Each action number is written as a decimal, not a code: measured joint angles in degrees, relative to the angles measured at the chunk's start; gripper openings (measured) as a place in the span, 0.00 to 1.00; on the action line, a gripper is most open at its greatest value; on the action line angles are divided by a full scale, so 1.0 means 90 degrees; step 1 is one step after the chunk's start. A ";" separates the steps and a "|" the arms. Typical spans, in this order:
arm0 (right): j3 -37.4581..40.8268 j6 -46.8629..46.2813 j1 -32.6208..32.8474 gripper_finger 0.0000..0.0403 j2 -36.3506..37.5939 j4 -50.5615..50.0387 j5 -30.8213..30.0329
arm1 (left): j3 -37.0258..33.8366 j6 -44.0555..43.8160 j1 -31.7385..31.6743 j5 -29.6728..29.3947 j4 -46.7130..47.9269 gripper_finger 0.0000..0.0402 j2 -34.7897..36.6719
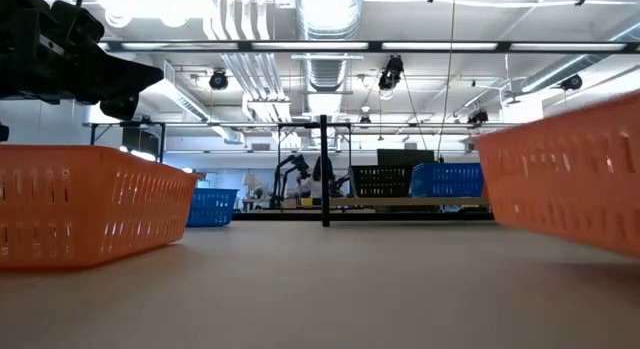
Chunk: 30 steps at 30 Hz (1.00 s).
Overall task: Stack baskets on shelf by color
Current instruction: Stack the right orange bin on top of the other orange bin on the shelf
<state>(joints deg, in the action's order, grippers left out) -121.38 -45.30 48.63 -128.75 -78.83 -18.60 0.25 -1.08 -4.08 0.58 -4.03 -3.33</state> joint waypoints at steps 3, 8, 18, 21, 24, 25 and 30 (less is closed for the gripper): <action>0.0000 0.0139 0.0049 0.03 0.0093 -0.0201 -0.0138 | 0.0000 0.0000 -0.0001 -0.0002 -0.0001 0.00 0.0000; 0.0000 0.0267 0.0132 0.03 0.0452 -0.0811 -0.0885 | 0.0000 0.0000 0.0000 0.0000 0.0000 0.00 -0.0002; 0.0673 0.1905 -0.0192 0.03 0.2162 -0.1237 -0.1933 | 0.0000 0.0000 -0.0002 -0.0002 -0.0001 0.00 -0.0005; 0.1286 0.2385 -0.0624 0.03 0.2944 -0.1235 -0.1936 | 0.0000 0.0000 0.0000 0.0000 -0.0001 0.00 -0.0019; 0.1999 0.2670 -0.1150 0.03 0.3726 -0.1256 -0.1963 | 0.0000 0.0000 0.0000 -0.0002 0.0003 0.00 -0.0032; 0.2230 0.2668 -0.1335 0.03 0.3969 -0.1248 -0.1980 | 0.0000 0.0000 -0.0002 -0.0002 0.0000 0.00 -0.0032; 0.3248 0.2866 -0.2099 0.02 0.4863 -0.1231 -0.2126 | 0.0000 0.0000 -0.0002 -0.0002 -0.0002 0.00 -0.0031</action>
<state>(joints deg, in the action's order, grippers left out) -92.15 -19.51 29.74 -84.98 -89.91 -37.74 0.25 -1.08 -4.09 0.56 -4.05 -3.61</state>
